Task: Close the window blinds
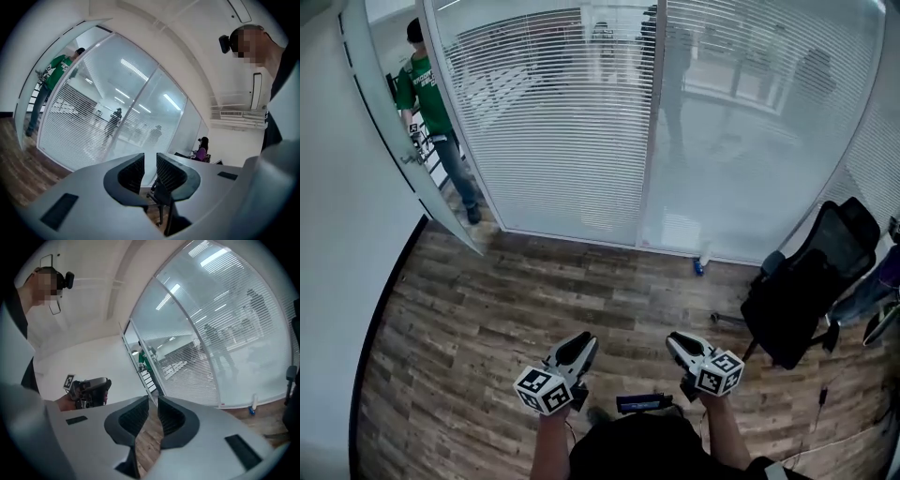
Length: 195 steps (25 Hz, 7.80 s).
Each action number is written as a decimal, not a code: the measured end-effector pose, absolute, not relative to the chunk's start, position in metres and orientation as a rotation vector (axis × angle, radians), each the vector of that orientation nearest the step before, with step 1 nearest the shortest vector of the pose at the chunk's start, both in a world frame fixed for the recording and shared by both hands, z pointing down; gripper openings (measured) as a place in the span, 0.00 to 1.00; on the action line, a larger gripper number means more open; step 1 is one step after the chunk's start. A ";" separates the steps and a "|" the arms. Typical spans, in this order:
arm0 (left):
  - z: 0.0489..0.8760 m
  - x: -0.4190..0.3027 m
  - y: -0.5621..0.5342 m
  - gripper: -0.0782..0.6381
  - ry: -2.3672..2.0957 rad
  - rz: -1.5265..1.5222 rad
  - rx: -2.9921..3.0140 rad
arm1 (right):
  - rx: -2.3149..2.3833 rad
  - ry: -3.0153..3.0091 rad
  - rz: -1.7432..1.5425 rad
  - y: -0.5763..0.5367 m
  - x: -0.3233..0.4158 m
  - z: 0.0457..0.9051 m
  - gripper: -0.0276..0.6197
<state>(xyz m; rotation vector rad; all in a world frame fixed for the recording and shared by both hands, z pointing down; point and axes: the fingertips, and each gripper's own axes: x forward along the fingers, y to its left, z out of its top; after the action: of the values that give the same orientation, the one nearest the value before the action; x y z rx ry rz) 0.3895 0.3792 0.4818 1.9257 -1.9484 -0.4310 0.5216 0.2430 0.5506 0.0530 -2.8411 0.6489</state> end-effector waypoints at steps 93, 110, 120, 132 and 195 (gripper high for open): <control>0.394 -0.227 -0.110 0.31 -1.552 -0.339 2.367 | 1.341 -2.717 -0.165 -0.332 -0.017 0.413 0.23; 0.427 -0.252 -0.128 0.35 -1.257 -0.428 2.588 | 1.456 -2.317 -0.460 -0.405 -0.015 0.394 0.27; 0.416 -0.297 -0.129 0.35 -1.200 -0.519 2.587 | 1.520 -2.313 -0.279 -0.416 -0.007 0.381 0.24; 0.403 -0.300 -0.147 0.35 -1.221 -0.510 2.593 | 1.598 -2.682 0.501 -0.419 0.000 0.379 0.24; 0.390 -0.264 -0.183 0.35 -1.293 -0.355 2.570 | 1.527 -2.352 -0.236 -0.411 -0.011 0.358 0.24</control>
<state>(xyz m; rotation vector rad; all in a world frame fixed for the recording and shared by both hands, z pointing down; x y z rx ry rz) -0.2638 -0.1833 0.3898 2.5703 -1.2930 -0.3548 -0.0109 -0.4109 0.3584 1.5274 -2.3519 -0.2364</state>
